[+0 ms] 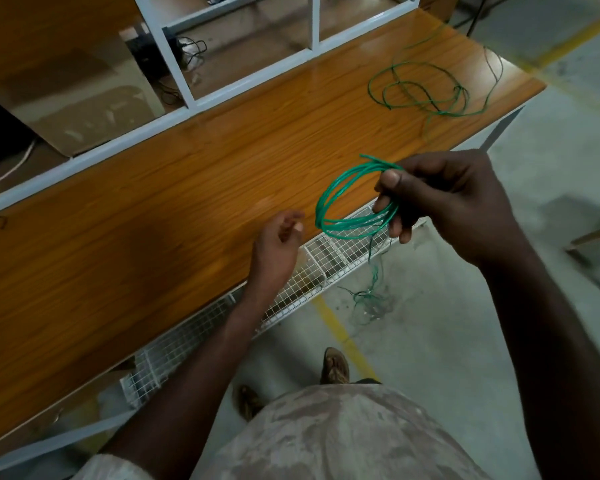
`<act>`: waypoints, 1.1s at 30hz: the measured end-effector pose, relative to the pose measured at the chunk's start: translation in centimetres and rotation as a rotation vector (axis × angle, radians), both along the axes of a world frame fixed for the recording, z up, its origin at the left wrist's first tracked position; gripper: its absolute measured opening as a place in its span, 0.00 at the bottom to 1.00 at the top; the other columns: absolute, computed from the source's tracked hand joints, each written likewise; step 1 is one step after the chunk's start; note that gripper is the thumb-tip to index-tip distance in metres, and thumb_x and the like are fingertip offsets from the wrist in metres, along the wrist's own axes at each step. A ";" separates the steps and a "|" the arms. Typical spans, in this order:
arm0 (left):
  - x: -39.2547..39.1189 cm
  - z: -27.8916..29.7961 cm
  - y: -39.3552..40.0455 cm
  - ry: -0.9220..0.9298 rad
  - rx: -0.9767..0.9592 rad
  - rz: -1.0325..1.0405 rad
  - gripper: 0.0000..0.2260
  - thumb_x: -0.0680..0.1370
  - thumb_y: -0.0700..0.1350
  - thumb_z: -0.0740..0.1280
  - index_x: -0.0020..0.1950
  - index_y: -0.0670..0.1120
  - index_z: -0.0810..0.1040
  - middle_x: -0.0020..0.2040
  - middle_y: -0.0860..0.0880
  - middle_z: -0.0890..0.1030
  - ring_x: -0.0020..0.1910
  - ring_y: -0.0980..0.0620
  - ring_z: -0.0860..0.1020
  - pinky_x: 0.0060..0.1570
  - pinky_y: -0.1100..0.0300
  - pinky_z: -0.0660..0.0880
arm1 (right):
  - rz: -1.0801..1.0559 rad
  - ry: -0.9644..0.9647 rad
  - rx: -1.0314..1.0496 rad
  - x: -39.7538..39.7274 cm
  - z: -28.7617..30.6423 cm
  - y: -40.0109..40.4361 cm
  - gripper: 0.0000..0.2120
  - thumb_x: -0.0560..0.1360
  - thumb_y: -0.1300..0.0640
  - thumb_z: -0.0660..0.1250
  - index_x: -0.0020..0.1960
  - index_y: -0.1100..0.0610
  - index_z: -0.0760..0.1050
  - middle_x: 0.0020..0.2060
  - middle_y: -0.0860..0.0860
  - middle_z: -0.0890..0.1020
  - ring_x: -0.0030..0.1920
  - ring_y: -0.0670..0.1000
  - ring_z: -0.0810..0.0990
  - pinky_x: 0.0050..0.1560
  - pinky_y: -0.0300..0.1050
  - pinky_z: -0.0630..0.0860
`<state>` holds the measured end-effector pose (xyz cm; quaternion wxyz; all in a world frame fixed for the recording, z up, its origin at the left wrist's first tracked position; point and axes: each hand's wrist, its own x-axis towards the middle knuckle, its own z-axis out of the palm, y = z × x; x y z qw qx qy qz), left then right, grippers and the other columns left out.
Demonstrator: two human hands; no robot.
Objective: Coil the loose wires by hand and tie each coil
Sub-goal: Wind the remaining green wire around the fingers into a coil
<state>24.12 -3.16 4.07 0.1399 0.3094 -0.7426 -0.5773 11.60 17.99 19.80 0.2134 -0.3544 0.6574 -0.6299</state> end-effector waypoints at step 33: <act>5.0 11.0 -0.5 0.123 0.677 -0.522 0.18 0.90 0.48 0.55 0.62 0.38 0.79 0.33 0.49 0.59 0.28 0.55 0.58 0.31 0.57 0.60 | 0.365 0.295 0.330 0.8 -4.7 -4.5 0.11 0.83 0.57 0.71 0.65 0.55 0.82 0.52 0.50 0.87 0.54 0.50 0.87 0.55 0.54 0.84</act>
